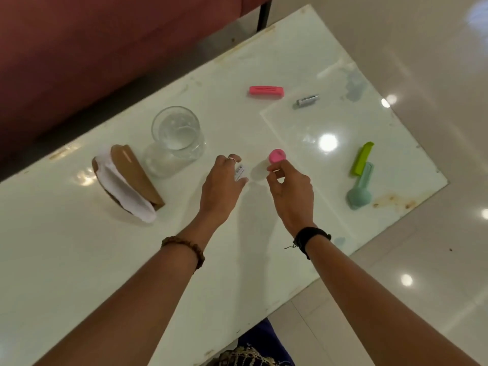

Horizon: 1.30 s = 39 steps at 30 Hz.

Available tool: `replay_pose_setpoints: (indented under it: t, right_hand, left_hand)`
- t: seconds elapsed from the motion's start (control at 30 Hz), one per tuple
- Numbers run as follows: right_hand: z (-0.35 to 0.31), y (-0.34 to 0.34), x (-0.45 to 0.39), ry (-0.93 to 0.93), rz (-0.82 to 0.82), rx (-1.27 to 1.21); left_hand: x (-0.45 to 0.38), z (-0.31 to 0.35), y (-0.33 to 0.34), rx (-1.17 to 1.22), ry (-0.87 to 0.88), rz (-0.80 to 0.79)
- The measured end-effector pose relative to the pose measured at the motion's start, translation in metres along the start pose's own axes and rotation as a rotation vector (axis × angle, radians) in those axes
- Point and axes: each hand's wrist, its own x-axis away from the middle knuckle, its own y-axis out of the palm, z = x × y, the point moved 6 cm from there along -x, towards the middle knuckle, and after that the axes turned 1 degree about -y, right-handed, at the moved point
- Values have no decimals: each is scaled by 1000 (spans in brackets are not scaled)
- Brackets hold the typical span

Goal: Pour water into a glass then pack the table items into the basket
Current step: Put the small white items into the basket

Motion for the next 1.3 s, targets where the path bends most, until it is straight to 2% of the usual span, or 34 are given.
replay_pose_setpoints:
  t: [0.17,0.4,0.73,0.83,1.03,1.13,1.3]
  right_hand:
    - [8,-40,-26,-78,132,-27]
    - [6,-73,-89,-137,181,62]
    - [-22,-46,-164,-386,8,574]
    - [-15,-39,-170,-371,-55,680]
    - [7,-35,-139,-353,-55,677]
    - [22,-31,-101,-276,-50,592]
    - [43,-16,4,-190,16,356]
  left_hand:
    - [-5,8,14,-44,-20,24]
    - [-30,21,8,-26,-72,68]
    - [-39,27,3,-38,-96,43]
    - [-38,28,3,-59,-74,29]
    - [-23,17,6,-59,-65,15]
    - [-5,3,9,-25,-72,-23]
    - [36,-42,7,229,-162,-34]
